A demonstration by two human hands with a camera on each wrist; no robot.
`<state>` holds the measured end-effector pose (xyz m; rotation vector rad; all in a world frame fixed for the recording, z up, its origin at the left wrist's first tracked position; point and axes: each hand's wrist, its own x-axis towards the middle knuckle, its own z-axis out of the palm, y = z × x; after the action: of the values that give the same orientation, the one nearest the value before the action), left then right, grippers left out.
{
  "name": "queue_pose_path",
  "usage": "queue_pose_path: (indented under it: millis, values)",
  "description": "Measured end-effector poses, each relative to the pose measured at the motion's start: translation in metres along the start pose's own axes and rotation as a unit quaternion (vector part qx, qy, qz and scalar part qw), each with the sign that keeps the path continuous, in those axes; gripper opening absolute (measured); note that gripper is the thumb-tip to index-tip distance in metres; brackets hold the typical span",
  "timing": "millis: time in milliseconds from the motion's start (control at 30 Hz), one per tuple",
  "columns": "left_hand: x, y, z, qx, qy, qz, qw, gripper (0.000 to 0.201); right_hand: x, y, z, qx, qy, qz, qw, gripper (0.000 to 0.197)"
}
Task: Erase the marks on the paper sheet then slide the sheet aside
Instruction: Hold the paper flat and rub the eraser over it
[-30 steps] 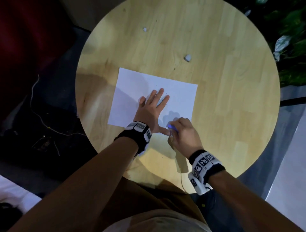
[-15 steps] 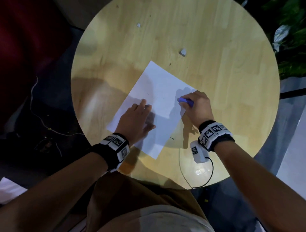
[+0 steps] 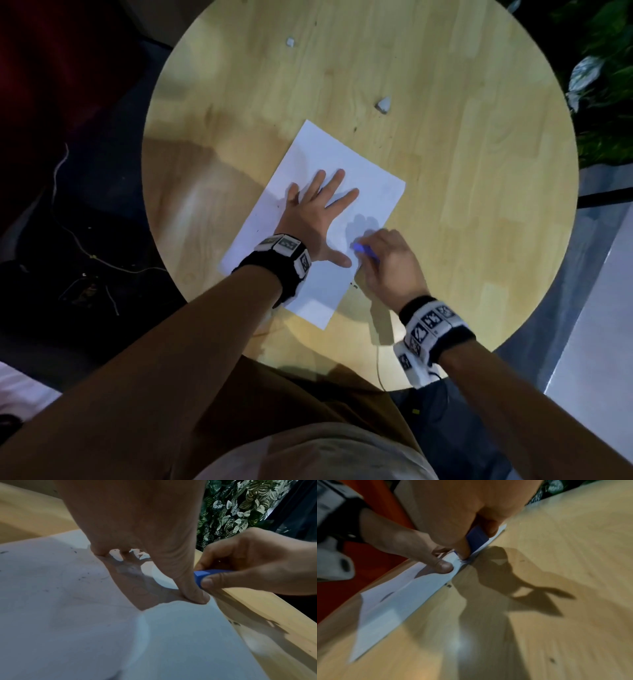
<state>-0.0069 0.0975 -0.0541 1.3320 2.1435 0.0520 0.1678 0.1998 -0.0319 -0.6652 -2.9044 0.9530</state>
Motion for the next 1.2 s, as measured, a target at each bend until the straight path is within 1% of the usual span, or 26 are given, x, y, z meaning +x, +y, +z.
queue_pose_path:
  millis: [67,100,167,233,300,333,400,433,467,533,600,667,733,833,867,900,933,1033,1067,1133,1200]
  values:
    - [0.0,0.002,-0.002,0.008,-0.001,-0.003,1.0,0.135,0.005,0.004,-0.003,-0.002,-0.016,-0.004,1.0,0.015]
    - [-0.001,0.003,-0.003,0.014,-0.003,-0.004,1.0,0.136,0.018,0.007,-0.005,-0.003,-0.009,0.002,1.0,0.013]
    - [-0.001,0.004,-0.004,0.036,-0.01,-0.007,0.999,0.14,0.05,0.015,-0.008,-0.017,0.027,0.027,0.999,0.011]
    - [0.0,0.005,-0.003,0.058,-0.022,-0.013,0.998,0.144,0.066,0.018,-0.008,-0.023,0.053,0.053,0.997,0.011]
    - [0.002,0.005,-0.002,0.065,-0.027,-0.019,0.997,0.145,0.051,0.013,-0.004,-0.01,0.051,0.052,0.997,0.011]
    - [0.003,0.005,-0.001,0.062,-0.027,-0.021,0.998,0.145,0.036,0.009,-0.001,-0.005,0.038,0.04,0.998,0.011]
    - [0.004,0.004,0.0,0.049,-0.025,-0.022,0.998,0.146,0.003,0.001,0.002,-0.002,-0.011,0.01,1.0,0.014]
    - [0.004,0.004,0.0,0.046,-0.023,-0.022,0.998,0.146,-0.005,0.0,0.002,-0.005,-0.031,0.0,1.0,0.015]
    - [0.003,0.005,0.0,0.048,-0.02,-0.022,0.998,0.146,-0.003,0.001,0.001,-0.006,-0.035,-0.006,0.999,0.015]
    - [0.003,0.006,-0.002,0.055,-0.021,-0.023,0.998,0.145,0.024,0.007,-0.003,-0.012,0.0,0.008,1.0,0.012]
    - [0.004,0.007,-0.003,0.06,-0.033,-0.026,0.997,0.145,0.059,0.014,-0.008,-0.031,0.05,0.045,0.997,0.011]
    - [0.004,0.009,-0.005,0.061,-0.037,-0.029,0.997,0.146,0.072,0.018,-0.009,-0.033,0.066,0.065,0.995,0.011]
    - [0.003,0.009,-0.004,0.049,-0.039,-0.025,0.998,0.146,0.051,0.012,-0.004,-0.021,0.056,0.064,0.996,0.012]
    - [0.002,0.008,-0.003,0.034,-0.027,-0.025,0.999,0.145,-0.001,-0.005,0.001,-0.012,0.0,0.023,1.0,0.015]
    - [0.002,0.009,-0.004,0.035,-0.024,-0.025,0.999,0.145,-0.006,-0.005,0.0,-0.015,-0.017,0.01,1.0,0.016]
    - [0.002,0.009,-0.005,0.036,-0.025,-0.024,0.999,0.145,0.0,-0.001,-0.002,-0.015,-0.022,0.005,1.0,0.015]
    - [0.002,0.01,-0.006,0.034,-0.03,-0.024,0.999,0.144,0.014,0.003,-0.003,-0.02,-0.012,0.009,1.0,0.014]
    - [0.004,0.008,-0.007,0.028,-0.042,-0.025,0.998,0.145,0.06,0.017,-0.008,-0.039,0.049,0.052,0.997,0.013]
    - [0.003,0.008,-0.007,0.028,-0.04,-0.026,0.998,0.145,0.064,0.019,-0.007,-0.035,0.059,0.063,0.996,0.012]
    - [0.003,0.009,-0.004,0.024,-0.029,-0.026,0.999,0.146,0.047,0.012,-0.003,-0.023,0.053,0.062,0.996,0.012]
    - [0.002,0.008,-0.001,0.018,-0.016,-0.024,0.999,0.146,0.011,-0.001,0.001,-0.002,0.013,0.038,0.999,0.014]
